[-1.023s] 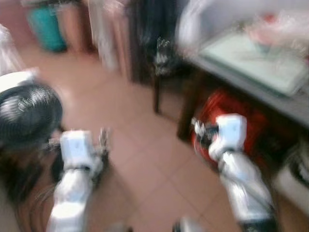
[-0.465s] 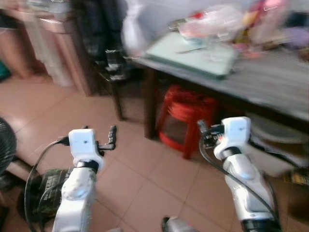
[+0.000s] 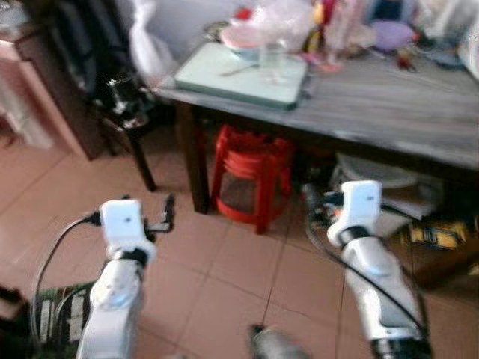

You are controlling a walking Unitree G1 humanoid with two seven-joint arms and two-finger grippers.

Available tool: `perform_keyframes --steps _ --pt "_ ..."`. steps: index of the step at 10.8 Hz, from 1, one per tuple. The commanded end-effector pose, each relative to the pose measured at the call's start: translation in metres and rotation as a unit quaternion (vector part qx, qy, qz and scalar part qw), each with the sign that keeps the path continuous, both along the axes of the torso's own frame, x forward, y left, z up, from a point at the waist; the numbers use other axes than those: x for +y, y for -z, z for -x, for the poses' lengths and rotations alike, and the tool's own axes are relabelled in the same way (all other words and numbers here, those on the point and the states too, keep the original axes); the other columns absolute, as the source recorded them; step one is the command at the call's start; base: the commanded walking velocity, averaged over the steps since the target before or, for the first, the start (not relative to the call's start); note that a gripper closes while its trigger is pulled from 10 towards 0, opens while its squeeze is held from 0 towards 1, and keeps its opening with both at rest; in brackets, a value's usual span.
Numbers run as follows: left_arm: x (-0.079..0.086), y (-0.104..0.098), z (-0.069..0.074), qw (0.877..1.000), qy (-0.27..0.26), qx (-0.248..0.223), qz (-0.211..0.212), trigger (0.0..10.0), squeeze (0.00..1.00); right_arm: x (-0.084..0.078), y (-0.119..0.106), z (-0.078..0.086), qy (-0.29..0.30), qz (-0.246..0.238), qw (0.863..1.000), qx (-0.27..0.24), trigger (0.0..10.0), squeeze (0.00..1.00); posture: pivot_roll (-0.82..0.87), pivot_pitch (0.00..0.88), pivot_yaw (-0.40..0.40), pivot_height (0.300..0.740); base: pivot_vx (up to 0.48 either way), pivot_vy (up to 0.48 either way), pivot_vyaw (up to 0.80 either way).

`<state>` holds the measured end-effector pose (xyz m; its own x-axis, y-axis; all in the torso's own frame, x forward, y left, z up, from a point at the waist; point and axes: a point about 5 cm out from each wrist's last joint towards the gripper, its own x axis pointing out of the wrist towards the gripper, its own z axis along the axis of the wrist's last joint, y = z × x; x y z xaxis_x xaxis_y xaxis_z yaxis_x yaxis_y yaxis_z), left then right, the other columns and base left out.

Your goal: Setting the table

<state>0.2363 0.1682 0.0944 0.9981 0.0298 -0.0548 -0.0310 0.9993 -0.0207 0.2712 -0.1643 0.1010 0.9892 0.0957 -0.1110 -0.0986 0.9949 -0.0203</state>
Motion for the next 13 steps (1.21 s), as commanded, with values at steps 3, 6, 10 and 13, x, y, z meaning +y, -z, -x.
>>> perform_keyframes --steps 3,6,10,13 --pt "-0.002 -0.006 -0.003 1.000 0.004 -0.010 0.000 10.0 0.00 -0.007 -0.006 0.001 0.012 0.002 1.000 -0.008 10.0 0.00 0.03 0.057 0.046 0.740 0.000 0.000 -0.74" --pt "-0.002 -0.006 -0.003 1.000 0.003 -0.010 -0.006 10.0 0.00 -0.007 -0.005 0.000 0.015 -0.002 1.000 -0.007 10.0 0.00 0.03 0.054 0.050 0.740 -0.084 0.000 -0.43" --pt "-0.008 -0.012 -0.002 0.998 0.053 -0.022 0.001 10.0 0.00 -0.005 -0.005 0.000 0.018 -0.005 1.000 -0.007 10.0 0.00 0.03 0.059 0.053 0.740 0.000 0.000 -0.80" --pt "-0.010 -0.015 -0.002 0.998 0.060 -0.025 0.000 10.0 0.00 -0.005 -0.006 0.000 0.016 -0.003 1.000 -0.013 10.0 0.00 0.04 0.061 0.050 0.740 0.000 -0.350 -0.40"
